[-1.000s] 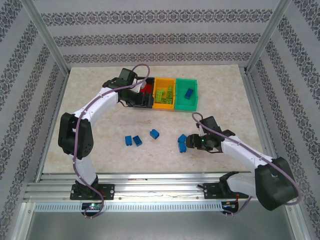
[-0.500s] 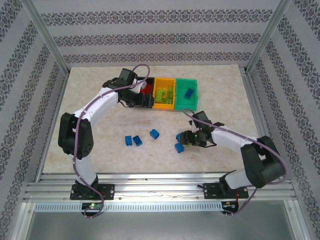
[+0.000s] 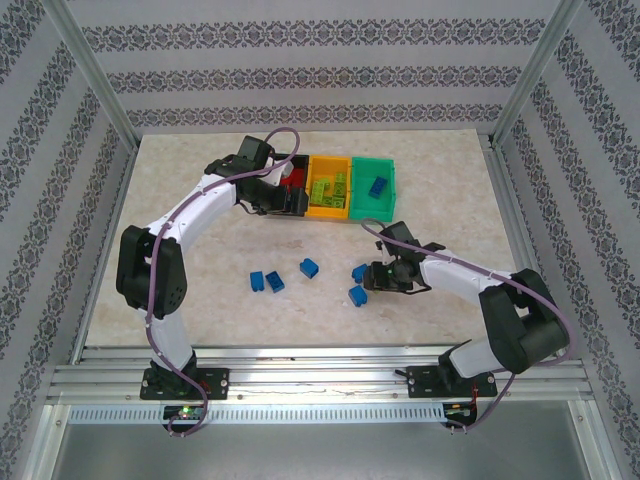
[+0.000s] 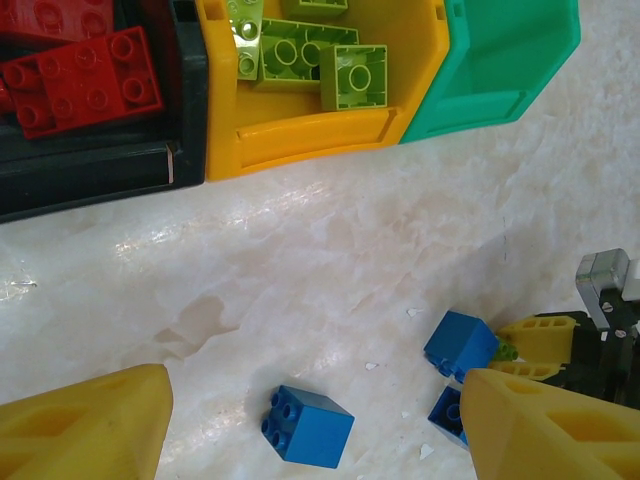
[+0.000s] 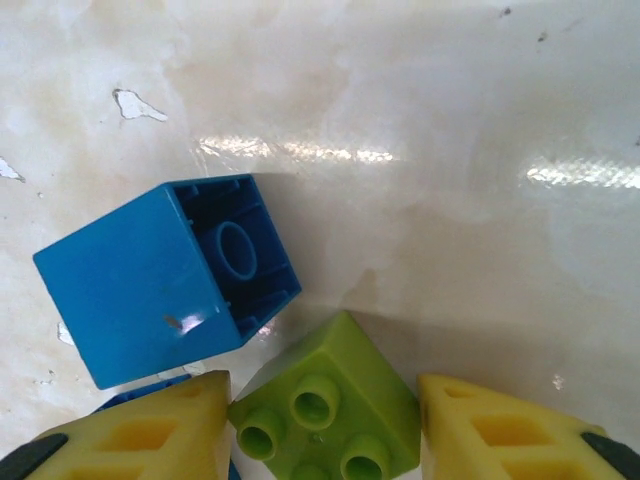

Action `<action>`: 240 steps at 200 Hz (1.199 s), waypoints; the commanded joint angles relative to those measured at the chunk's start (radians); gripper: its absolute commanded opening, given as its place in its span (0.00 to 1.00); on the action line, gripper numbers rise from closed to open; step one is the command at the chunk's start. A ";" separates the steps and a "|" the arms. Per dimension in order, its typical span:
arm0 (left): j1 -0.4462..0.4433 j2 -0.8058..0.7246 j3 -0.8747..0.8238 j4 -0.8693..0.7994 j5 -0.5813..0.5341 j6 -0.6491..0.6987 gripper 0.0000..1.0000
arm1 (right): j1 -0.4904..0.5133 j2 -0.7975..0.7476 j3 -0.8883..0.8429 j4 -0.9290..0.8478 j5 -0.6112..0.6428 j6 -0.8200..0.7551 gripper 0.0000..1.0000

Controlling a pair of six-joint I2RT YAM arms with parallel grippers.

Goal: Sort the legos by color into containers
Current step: Pick up the lego from the center of the table, then place the lego in the container.

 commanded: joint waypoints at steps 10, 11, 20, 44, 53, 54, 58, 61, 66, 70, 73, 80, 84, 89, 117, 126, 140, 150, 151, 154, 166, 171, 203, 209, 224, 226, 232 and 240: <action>-0.001 0.008 0.037 -0.045 0.017 0.026 0.76 | 0.016 -0.013 0.024 0.030 -0.008 -0.016 0.44; -0.001 0.006 0.037 -0.045 0.017 0.026 0.76 | 0.016 -0.013 0.025 0.028 -0.008 -0.016 0.44; -0.002 0.003 0.037 -0.046 0.012 0.028 0.76 | 0.016 -0.022 0.045 0.013 -0.010 -0.019 0.45; 0.000 -0.001 0.044 -0.056 -0.003 0.039 0.77 | 0.017 -0.066 0.090 0.000 0.002 -0.030 0.45; 0.001 -0.002 0.049 -0.066 -0.011 0.040 0.76 | 0.015 -0.073 0.116 0.002 0.008 -0.038 0.45; 0.000 -0.004 0.049 -0.067 -0.012 0.040 0.76 | 0.015 -0.073 0.118 0.002 0.009 -0.038 0.45; 0.000 -0.004 0.049 -0.070 -0.022 0.039 0.76 | 0.013 -0.072 0.133 0.004 0.011 -0.043 0.45; 0.000 -0.005 0.050 -0.073 -0.029 0.039 0.77 | 0.013 -0.069 0.145 0.005 0.012 -0.046 0.45; 0.000 -0.008 0.051 -0.078 -0.044 0.038 0.77 | 0.012 -0.064 0.169 0.004 0.013 -0.051 0.45; 0.000 -0.009 0.052 -0.083 -0.057 0.038 0.77 | 0.012 -0.057 0.186 0.005 0.012 -0.054 0.45; 0.000 -0.012 0.051 -0.084 -0.067 0.039 0.77 | 0.013 -0.054 0.200 0.008 0.010 -0.056 0.45; 0.001 -0.016 0.047 -0.082 -0.082 0.041 0.77 | 0.013 -0.044 0.229 0.025 0.007 -0.060 0.45; 0.003 -0.021 0.043 -0.079 -0.087 0.042 0.77 | 0.016 -0.039 0.244 0.042 0.007 -0.059 0.46; 0.005 -0.023 0.039 -0.074 -0.089 0.041 0.77 | 0.017 -0.031 0.262 0.061 0.008 -0.059 0.46; 0.013 -0.033 0.040 -0.078 -0.107 0.048 0.77 | 0.015 0.099 0.443 0.107 0.010 -0.086 0.47; 0.016 -0.038 0.036 -0.073 -0.114 0.051 0.77 | 0.012 0.160 0.523 0.093 -0.001 -0.106 0.47; 0.020 -0.044 0.027 -0.061 -0.114 0.049 0.77 | 0.007 0.257 0.645 0.084 -0.005 -0.132 0.48; 0.021 -0.047 0.020 -0.055 -0.120 0.049 0.77 | 0.003 0.325 0.730 0.073 -0.009 -0.147 0.48; 0.021 -0.047 0.019 -0.055 -0.121 0.049 0.77 | 0.002 0.333 0.739 0.072 -0.009 -0.148 0.48; 0.022 -0.048 0.018 -0.053 -0.125 0.049 0.77 | 0.000 0.354 0.763 0.066 -0.008 -0.149 0.48; 0.023 -0.051 0.016 -0.051 -0.132 0.052 0.77 | -0.012 0.444 0.877 0.030 -0.031 -0.156 0.49; 0.023 -0.052 0.015 -0.049 -0.133 0.053 0.77 | -0.016 0.478 0.915 0.022 -0.036 -0.159 0.50; 0.022 -0.049 0.013 -0.047 -0.134 0.058 0.77 | -0.034 0.635 1.100 -0.021 -0.046 -0.163 0.59; 0.023 -0.049 0.015 -0.049 -0.136 0.060 0.77 | -0.033 0.645 1.111 -0.028 -0.060 -0.157 0.60; 0.023 -0.051 0.017 -0.051 -0.140 0.065 0.77 | -0.024 0.616 1.056 0.014 -0.073 -0.143 0.61; 0.024 -0.051 0.016 -0.052 -0.140 0.066 0.77 | -0.023 0.610 1.042 0.023 -0.071 -0.143 0.61; 0.024 -0.049 0.018 -0.052 -0.138 0.066 0.77 | -0.018 0.592 1.006 0.043 -0.066 -0.143 0.62; 0.025 -0.048 0.021 -0.055 -0.137 0.067 0.77 | -0.010 0.566 0.964 0.058 -0.060 -0.150 0.62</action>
